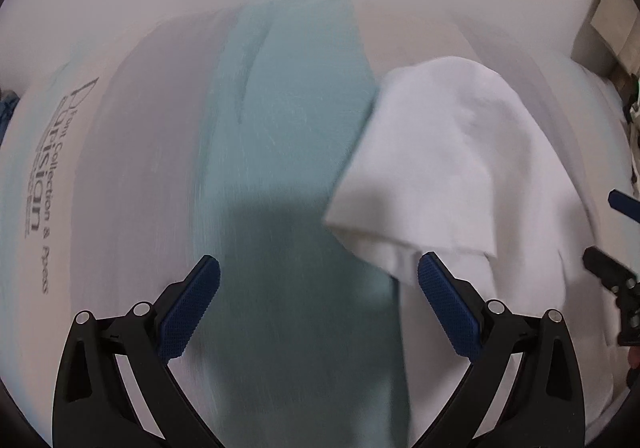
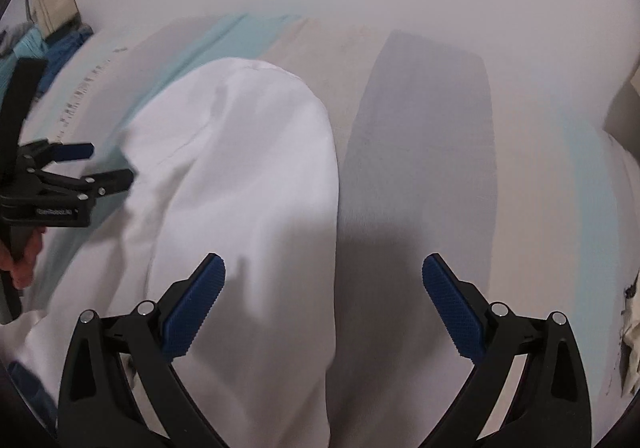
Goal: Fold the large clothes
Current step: 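Open the left tool and move both tools to the white hood, then grasp the white hood with the left tool while the right tool grasps the shoulder fabric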
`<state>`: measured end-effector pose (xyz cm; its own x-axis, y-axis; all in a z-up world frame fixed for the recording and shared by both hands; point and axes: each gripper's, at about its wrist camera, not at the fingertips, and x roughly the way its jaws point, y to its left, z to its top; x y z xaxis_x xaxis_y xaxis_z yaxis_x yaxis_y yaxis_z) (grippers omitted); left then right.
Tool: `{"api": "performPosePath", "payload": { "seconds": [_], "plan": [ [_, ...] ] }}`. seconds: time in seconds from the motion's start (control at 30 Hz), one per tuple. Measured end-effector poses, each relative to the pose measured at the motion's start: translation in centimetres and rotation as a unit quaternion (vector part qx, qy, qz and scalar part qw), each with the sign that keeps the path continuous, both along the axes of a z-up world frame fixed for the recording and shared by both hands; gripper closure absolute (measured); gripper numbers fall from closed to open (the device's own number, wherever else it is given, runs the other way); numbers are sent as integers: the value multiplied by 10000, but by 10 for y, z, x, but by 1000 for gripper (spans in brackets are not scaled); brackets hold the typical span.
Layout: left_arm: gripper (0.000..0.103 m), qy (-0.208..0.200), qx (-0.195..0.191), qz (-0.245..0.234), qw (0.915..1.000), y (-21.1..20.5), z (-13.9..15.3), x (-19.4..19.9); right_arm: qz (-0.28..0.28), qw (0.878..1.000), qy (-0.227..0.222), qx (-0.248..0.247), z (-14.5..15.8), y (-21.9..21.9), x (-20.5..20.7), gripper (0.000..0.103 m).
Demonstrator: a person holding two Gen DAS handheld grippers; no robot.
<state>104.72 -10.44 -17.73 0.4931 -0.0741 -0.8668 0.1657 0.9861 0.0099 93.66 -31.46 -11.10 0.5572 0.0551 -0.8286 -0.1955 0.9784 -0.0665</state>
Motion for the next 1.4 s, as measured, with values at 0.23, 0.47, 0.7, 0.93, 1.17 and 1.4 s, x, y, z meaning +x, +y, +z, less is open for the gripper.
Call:
{"api": "performPosePath", "payload": {
  "seconds": [0.23, 0.47, 0.7, 0.93, 1.17, 1.4],
  "plan": [
    [6, 64, -158, 59, 9998, -1, -8, 24, -274, 9994, 192, 133, -19, 5, 30, 8],
    [13, 255, -501, 129, 9983, -1, -10, 41, -412, 9952, 544, 703, -20, 5, 49, 23],
    [85, 373, -618, -248, 9971, -8, -4, 39, -221, 9934, 742, 845, -11, 12, 46, 86],
    [100, 286, -668, -230, 9971, -1, 5, 19, -232, 9940, 613, 876, 7, 16, 33, 98],
    [100, -242, -641, -385, 9969, 5, 45, -11, -25, 9970, 158, 758, 40, 21, -2, 99],
    [100, -837, -625, -704, 9920, 2, 94, -75, 225, 9975, -347, 567, 82, 23, -71, 100]
  ]
}}
